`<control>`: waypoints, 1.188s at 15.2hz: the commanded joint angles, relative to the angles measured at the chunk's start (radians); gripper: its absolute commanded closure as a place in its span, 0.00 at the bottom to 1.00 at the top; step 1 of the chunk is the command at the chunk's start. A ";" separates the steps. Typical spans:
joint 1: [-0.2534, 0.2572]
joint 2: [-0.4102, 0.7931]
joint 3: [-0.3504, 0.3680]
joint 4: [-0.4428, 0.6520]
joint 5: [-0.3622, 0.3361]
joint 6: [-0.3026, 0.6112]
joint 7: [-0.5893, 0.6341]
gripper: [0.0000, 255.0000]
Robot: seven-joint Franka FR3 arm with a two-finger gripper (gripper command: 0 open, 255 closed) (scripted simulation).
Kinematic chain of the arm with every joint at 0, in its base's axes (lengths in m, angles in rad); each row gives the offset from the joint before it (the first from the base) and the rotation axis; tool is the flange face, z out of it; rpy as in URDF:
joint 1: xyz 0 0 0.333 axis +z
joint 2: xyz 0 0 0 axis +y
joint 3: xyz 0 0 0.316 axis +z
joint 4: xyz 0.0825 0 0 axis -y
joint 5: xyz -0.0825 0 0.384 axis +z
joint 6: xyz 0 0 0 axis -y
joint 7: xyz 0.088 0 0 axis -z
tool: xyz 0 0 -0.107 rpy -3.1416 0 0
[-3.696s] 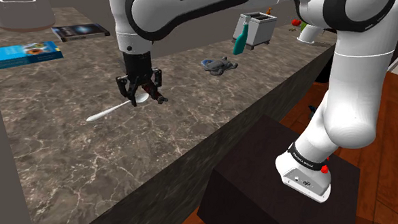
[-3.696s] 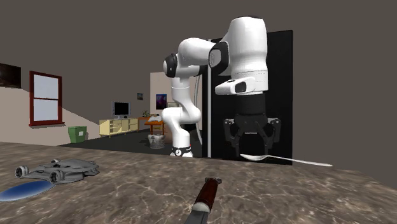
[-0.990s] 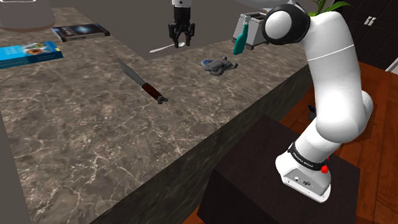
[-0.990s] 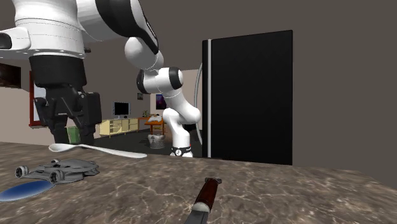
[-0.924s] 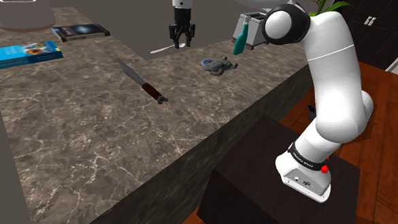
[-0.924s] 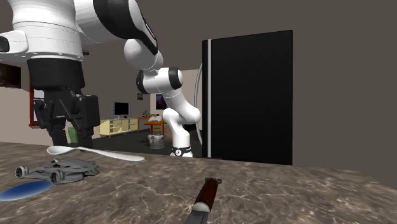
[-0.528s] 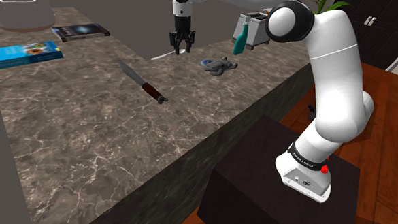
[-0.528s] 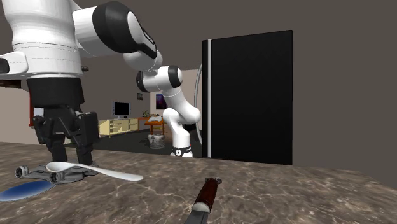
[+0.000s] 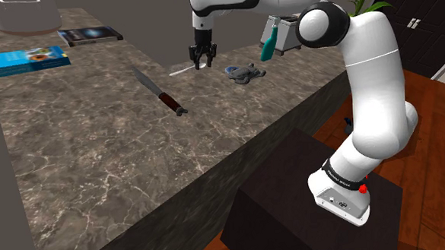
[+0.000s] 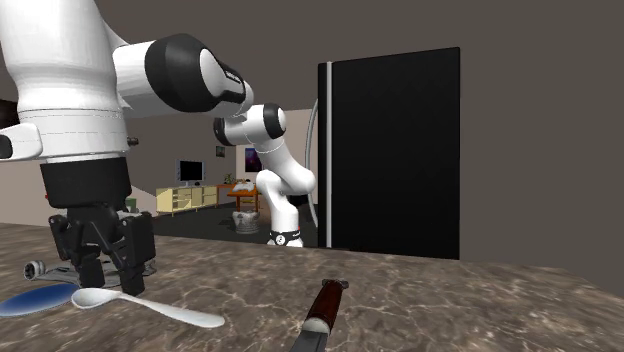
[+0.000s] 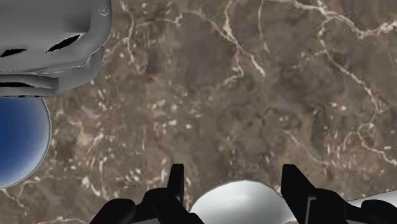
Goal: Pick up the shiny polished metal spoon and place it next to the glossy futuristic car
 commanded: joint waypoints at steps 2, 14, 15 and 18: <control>-0.003 0.004 -0.001 -0.032 -0.001 0.036 -0.001 1.00; -0.004 0.013 -0.002 -0.063 -0.002 0.075 -0.001 0.00; -0.004 0.013 -0.002 -0.063 -0.002 0.075 -0.001 0.00; -0.004 0.013 -0.002 -0.063 -0.002 0.075 -0.001 0.00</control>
